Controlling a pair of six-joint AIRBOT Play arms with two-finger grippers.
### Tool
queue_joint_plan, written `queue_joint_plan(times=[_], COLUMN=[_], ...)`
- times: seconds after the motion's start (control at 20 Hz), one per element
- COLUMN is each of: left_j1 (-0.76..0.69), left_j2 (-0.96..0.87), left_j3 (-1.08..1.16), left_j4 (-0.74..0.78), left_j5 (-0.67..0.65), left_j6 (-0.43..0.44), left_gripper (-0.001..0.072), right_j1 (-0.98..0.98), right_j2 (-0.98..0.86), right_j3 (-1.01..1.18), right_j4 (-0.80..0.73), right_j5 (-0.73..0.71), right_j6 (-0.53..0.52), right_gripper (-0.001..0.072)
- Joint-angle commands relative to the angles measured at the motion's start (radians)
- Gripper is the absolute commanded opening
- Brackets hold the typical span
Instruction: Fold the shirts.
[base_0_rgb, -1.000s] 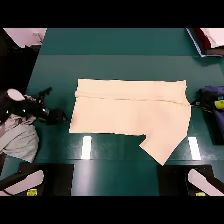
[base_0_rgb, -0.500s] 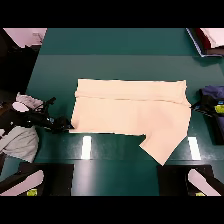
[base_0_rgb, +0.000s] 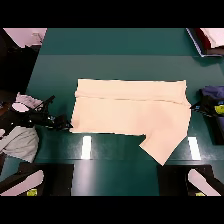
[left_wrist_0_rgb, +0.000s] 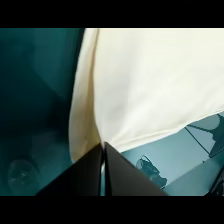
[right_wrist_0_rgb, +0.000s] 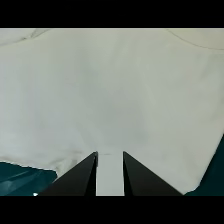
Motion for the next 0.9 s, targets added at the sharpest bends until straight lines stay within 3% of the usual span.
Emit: queue_joint_plan(times=[0.0, 0.2, 0.25, 0.3, 0.35, 0.55, 0.65, 0.85], left_j1=[0.000, 0.001, 0.001, 0.000, 0.001, 0.000, 0.000, 0.000], left_j2=[0.001, 0.001, 0.001, 0.001, 0.001, 0.001, 0.001, 0.001], left_j3=[0.000, 0.000, 0.007, 0.018, 0.033, 0.064, 0.064, 0.064], left_j4=[-0.007, 0.004, 0.006, 0.006, 0.006, 0.006, 0.009, 0.009], left_j5=[-0.012, -0.008, -0.011, -0.015, -0.019, -0.038, -0.040, -0.040], left_j6=[0.020, 0.016, 0.016, 0.016, 0.016, 0.017, 0.019, 0.019], left_gripper=[0.0032, 0.0022, 0.0022, 0.0021, 0.0021, 0.0022, 0.0022, 0.0022], right_j1=[0.000, 0.000, 0.000, -0.001, -0.001, 0.000, 0.000, 0.000], right_j2=[0.001, 0.001, 0.001, 0.003, 0.011, 0.066, 0.074, 0.074], right_j3=[0.000, -0.001, -0.003, -0.016, -0.045, -0.282, -0.392, -0.510], right_j4=[-0.004, -0.061, -0.100, -0.138, -0.174, -0.229, -0.229, -0.183], right_j5=[0.018, 0.056, 0.088, 0.122, 0.135, 0.069, 0.035, -0.080], right_j6=[0.000, 0.006, 0.011, 0.014, 0.023, 0.047, 0.049, 0.069], right_gripper=[0.0194, 0.0209, 0.0334, 0.0515, 0.0553, 0.0541, 0.0428, 0.0427])
